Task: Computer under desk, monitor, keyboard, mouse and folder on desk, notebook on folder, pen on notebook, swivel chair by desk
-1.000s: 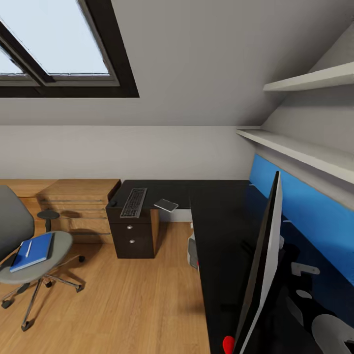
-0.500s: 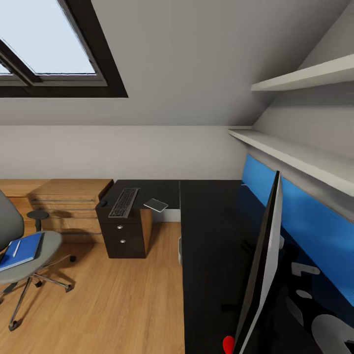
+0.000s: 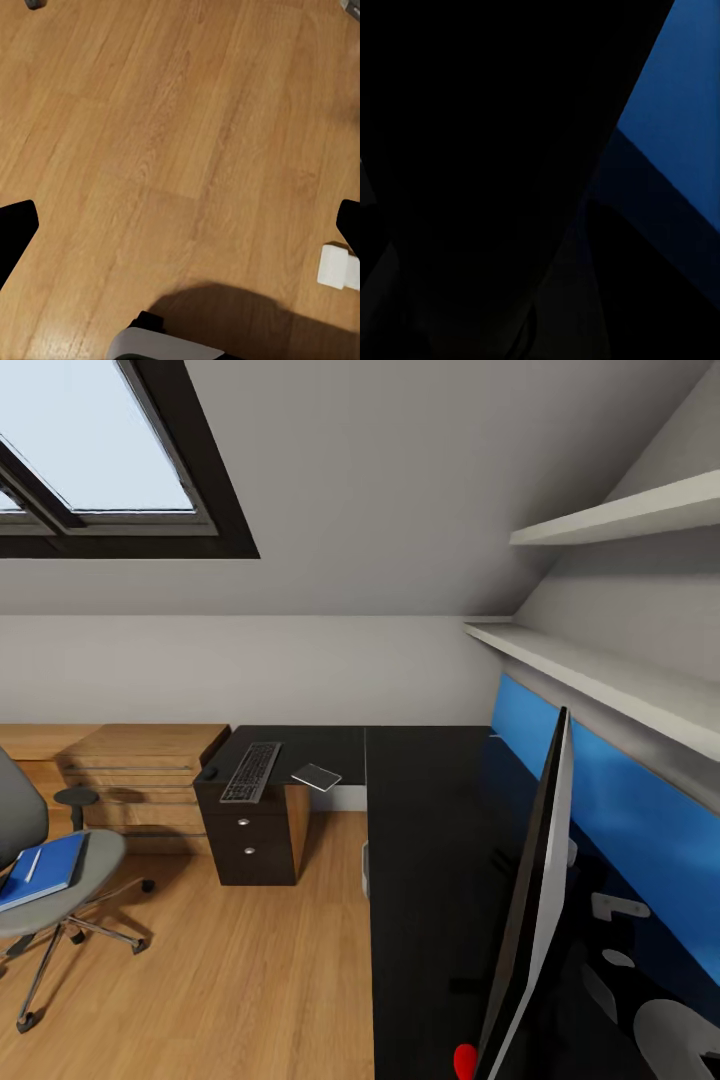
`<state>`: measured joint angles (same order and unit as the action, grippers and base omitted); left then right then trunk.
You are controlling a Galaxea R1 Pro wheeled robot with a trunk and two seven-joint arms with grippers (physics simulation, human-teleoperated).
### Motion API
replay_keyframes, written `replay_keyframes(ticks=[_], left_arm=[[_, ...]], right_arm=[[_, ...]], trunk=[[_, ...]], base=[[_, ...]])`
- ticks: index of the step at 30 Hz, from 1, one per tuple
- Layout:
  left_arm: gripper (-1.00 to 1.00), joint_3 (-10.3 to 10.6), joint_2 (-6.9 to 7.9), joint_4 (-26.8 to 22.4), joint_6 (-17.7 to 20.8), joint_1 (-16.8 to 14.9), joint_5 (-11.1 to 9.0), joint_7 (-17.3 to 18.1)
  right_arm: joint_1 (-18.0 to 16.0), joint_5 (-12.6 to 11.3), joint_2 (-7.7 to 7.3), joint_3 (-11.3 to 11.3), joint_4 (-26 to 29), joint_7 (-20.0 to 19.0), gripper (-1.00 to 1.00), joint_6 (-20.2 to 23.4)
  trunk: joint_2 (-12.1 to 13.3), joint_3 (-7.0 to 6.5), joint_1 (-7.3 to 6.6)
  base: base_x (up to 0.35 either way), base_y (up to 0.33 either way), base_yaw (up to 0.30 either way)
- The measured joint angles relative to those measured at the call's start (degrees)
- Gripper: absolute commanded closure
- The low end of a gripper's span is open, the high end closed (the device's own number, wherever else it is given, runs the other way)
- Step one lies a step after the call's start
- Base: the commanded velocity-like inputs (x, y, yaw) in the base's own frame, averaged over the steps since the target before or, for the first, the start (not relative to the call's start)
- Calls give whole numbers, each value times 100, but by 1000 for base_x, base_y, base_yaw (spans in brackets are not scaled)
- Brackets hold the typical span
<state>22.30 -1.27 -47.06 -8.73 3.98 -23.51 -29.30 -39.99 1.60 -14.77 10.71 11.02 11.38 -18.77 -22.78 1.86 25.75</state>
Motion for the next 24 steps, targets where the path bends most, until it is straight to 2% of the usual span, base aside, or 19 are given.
replay_keyframes(ticks=[24], left_arm=[[-100, 0, 0, 0, -3, 0, 3, 0]], right_arm=[[1, -12, 8, -18, -7, 6, 100, -136]], trunk=[[1, 0, 0]], base=[[0, 0, 0]])
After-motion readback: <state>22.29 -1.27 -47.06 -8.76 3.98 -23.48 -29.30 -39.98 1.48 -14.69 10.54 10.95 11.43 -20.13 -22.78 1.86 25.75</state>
